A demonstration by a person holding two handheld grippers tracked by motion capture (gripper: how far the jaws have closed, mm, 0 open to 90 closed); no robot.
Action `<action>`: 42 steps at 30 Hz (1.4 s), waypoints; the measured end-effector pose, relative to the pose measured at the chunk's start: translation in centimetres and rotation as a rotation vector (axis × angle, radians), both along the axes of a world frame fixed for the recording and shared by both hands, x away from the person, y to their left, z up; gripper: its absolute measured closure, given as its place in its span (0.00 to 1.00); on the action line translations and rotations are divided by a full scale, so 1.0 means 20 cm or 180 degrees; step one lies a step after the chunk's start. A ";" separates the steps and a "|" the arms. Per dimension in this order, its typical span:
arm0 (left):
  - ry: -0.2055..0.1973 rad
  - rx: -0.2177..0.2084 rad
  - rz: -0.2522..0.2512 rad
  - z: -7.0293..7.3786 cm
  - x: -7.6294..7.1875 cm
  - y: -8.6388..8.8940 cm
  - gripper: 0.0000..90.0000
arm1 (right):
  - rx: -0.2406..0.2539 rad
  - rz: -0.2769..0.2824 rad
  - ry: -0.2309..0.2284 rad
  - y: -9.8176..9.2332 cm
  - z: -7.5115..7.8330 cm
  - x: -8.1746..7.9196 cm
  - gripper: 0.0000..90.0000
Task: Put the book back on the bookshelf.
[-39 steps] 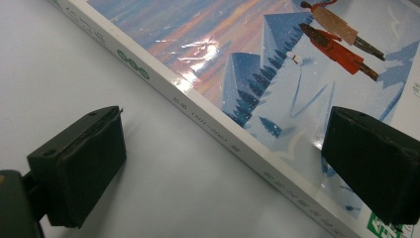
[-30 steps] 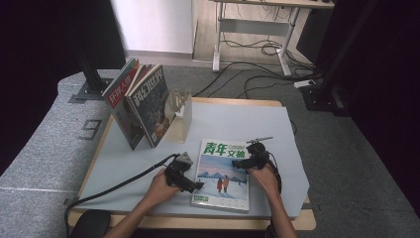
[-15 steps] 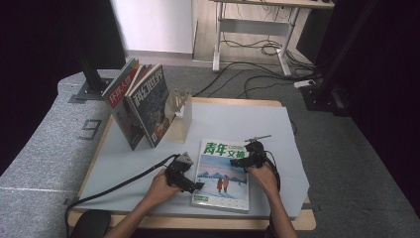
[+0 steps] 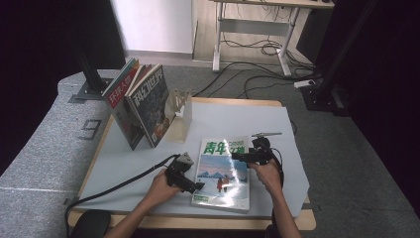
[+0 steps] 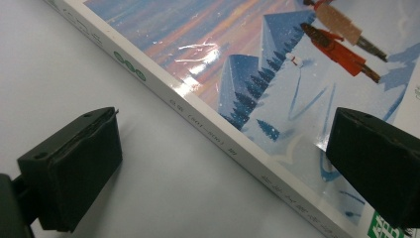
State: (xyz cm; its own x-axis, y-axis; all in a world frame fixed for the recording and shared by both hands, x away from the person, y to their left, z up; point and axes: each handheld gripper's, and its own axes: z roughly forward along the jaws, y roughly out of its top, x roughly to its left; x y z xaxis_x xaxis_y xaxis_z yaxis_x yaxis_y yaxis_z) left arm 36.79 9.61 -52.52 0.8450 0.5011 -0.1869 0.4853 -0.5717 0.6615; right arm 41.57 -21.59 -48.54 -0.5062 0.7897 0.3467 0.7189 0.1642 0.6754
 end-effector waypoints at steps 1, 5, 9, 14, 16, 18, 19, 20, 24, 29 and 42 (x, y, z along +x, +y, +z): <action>0.0000 0.0000 0.0000 0.00 0.00 0.00 0.01 | -0.0027 0.0011 0.0003 0.00 0.00 0.01 0.29; 0.0000 -0.0001 0.0001 0.00 0.00 0.00 0.01 | -0.0180 -0.0029 0.0042 0.03 -0.04 0.05 0.33; 0.0003 -0.0004 0.0002 0.00 0.00 0.00 0.01 | -0.0078 -0.0131 0.0049 0.00 -0.07 0.08 0.47; 0.0000 -0.0006 0.0003 0.00 0.00 0.00 0.00 | -0.0082 -0.0153 -0.0040 -0.02 -0.07 0.08 0.78; -0.0001 -0.0006 0.0003 0.00 0.00 0.00 0.00 | -0.0097 -0.0137 -0.0096 -0.02 -0.06 0.08 0.85; -0.0002 -0.0008 0.0004 0.00 0.00 0.00 0.00 | -0.0129 -0.0118 -0.0129 -0.02 -0.05 0.07 0.87; -0.0003 -0.0008 0.0004 0.00 0.00 0.00 0.00 | -0.0163 -0.0114 -0.0138 -0.01 -0.05 0.07 0.88; -0.0003 -0.0009 0.0004 0.00 0.00 0.00 0.00 | -0.0201 -0.0113 -0.0162 0.00 -0.04 0.07 0.88; -0.0005 -0.0012 0.0003 0.00 0.00 0.00 0.00 | -0.0362 -0.0067 -0.0279 0.03 -0.03 0.06 0.90; -0.0014 -0.0013 0.0003 0.00 0.00 0.00 0.00 | -0.0468 -0.0043 -0.0359 0.06 0.00 0.04 0.92; -0.0018 -0.0019 0.0002 0.00 0.00 0.00 0.00 | -0.0565 -0.0079 -0.0235 0.05 -0.01 0.05 0.77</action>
State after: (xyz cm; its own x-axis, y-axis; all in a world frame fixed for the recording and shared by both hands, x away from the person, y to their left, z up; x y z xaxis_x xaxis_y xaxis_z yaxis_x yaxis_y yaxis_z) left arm 36.70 9.57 -52.61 0.8457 0.5005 -0.1851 0.4819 -0.5673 0.6678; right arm 42.50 -20.64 -48.81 -0.5048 0.8476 0.1635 0.6737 0.2684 0.6885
